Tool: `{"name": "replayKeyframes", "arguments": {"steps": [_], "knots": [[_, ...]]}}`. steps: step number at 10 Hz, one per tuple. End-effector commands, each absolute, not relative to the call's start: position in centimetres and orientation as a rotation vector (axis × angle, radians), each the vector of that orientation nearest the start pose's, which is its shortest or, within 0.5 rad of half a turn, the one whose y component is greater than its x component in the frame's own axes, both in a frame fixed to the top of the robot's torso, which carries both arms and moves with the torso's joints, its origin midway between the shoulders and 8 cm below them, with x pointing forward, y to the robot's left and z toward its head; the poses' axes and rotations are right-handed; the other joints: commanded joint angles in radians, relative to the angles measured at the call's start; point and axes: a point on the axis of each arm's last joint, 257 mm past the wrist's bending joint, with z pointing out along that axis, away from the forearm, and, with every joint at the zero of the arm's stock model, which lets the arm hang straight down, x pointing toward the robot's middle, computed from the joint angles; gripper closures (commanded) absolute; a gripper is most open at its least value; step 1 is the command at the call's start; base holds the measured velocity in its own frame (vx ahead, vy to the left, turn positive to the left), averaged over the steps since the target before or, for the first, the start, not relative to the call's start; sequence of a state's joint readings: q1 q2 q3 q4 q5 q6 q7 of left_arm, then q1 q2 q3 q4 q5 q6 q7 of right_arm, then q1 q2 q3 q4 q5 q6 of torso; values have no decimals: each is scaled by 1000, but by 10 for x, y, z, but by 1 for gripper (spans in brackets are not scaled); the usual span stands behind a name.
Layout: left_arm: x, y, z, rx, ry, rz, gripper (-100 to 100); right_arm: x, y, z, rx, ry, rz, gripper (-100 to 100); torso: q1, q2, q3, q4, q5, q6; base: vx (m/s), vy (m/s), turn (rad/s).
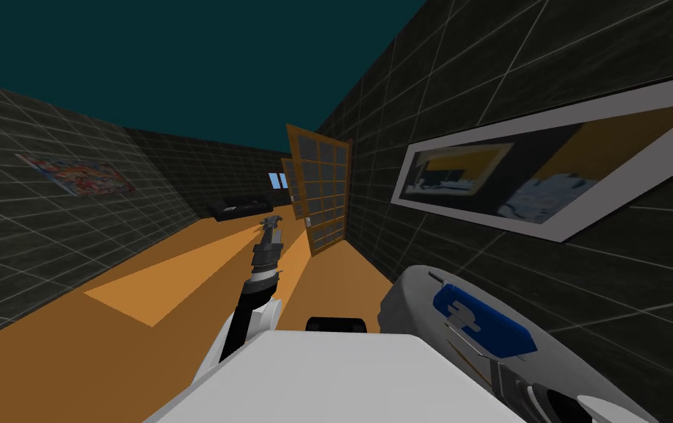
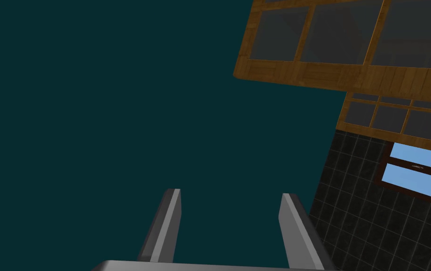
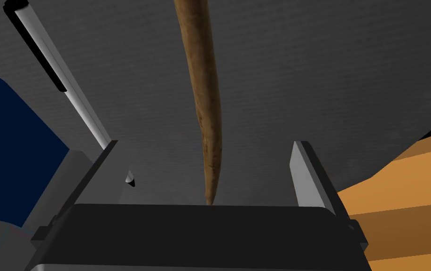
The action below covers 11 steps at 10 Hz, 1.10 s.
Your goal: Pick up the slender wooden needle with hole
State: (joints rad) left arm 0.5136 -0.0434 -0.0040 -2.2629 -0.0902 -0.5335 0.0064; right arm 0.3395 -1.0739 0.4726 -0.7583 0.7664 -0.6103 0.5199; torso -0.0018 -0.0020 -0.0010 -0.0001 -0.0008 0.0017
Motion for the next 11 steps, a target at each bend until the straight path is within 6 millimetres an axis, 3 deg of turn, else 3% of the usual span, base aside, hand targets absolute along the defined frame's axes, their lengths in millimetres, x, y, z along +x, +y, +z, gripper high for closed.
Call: {"name": "replayKeyframes", "arguments": {"steps": [1,2,6,7,8,10,11], "knots": [[342,272,19,-631,627,-1252,0,96,-608,-497,-899,2683,-103,-100,0,0,0,0,0,0,-3,-21,11],[342,272,19,-631,627,-1252,0,96,-607,-498,-901,2682,-104,100,1,0,0,0,0,0,0,0,0],[342,272,19,-631,627,-1252,0,96,-608,-498,-900,2682,-104,100,2,-1,0,0,0,0,0,0,0],[342,272,19,-631,627,-1252,0,96,-608,-498,-900,2682,-104,0,2,-1,0,0,0,0,0,0,0],[342,272,19,-631,627,-1252,0,98,-613,-488,-915,2680,-100,100,2,-1,0,0,0,0,0,32,-75],[342,272,19,-631,627,-1252,0,98,-614,-487,-919,2679,-103,100,6,-1,0,0,2,0,3,42,-58],[342,272,19,-631,626,-1252,0,98,-615,-486,-918,2680,-102,0,4,-1,-1,0,1,0,-1,5,2]]}}
